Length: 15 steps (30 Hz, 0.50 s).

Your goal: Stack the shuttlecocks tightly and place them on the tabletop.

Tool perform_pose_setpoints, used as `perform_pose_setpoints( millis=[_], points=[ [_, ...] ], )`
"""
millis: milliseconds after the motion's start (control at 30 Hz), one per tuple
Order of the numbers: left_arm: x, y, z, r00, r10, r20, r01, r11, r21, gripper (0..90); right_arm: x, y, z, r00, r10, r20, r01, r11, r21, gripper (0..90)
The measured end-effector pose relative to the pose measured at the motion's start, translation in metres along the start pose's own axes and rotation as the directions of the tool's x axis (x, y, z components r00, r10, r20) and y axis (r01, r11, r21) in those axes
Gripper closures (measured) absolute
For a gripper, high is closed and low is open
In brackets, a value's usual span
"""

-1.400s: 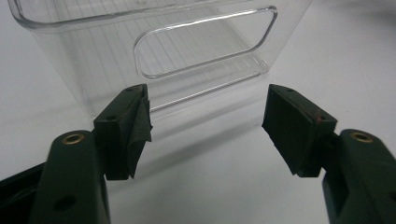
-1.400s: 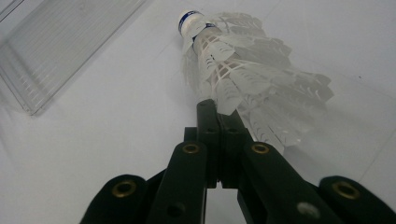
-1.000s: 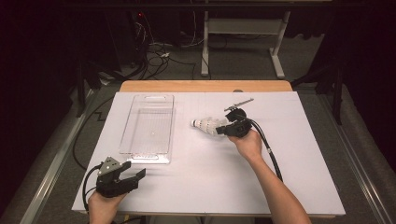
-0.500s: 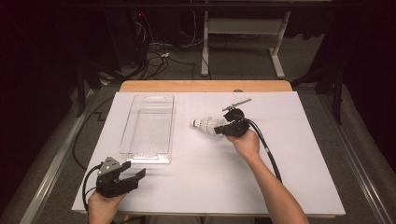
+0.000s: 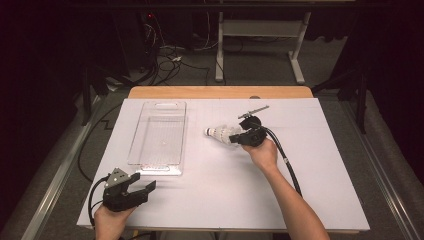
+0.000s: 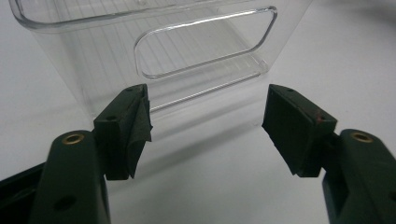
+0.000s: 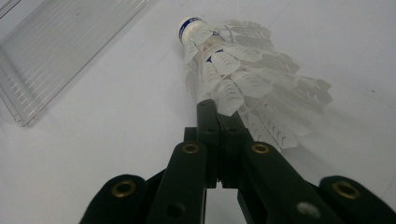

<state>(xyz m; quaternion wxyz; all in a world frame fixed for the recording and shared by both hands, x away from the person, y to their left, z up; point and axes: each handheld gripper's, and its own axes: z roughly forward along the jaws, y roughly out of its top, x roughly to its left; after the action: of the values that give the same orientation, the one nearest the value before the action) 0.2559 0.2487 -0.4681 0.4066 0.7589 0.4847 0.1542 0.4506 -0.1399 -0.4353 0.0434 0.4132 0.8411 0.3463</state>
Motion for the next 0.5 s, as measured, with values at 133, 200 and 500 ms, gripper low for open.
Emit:
perform_pose_setpoints(
  millis=[133,200,500],
  points=[
    [0.0,0.0,0.0,1.0,0.0,0.0,0.0,1.0,0.0,33.1,0.0,0.0001,0.0005,1.0,-0.001,-0.002,0.001,1.0,-0.002,90.0],
    [-0.0001,0.0,-0.0001,1.0,0.0,0.0,0.0,1.0,0.0,33.1,-0.0003,-0.0002,0.0012,1.0,-0.002,-0.002,0.002,1.0,-0.001,90.0],
    [0.0,0.0,-0.0001,1.0,0.0,0.001,0.0,1.0,0.0,33.1,-0.002,-0.0008,0.0021,1.0,0.002,0.005,-0.002,1.0,0.0,90.0]
  ],
)
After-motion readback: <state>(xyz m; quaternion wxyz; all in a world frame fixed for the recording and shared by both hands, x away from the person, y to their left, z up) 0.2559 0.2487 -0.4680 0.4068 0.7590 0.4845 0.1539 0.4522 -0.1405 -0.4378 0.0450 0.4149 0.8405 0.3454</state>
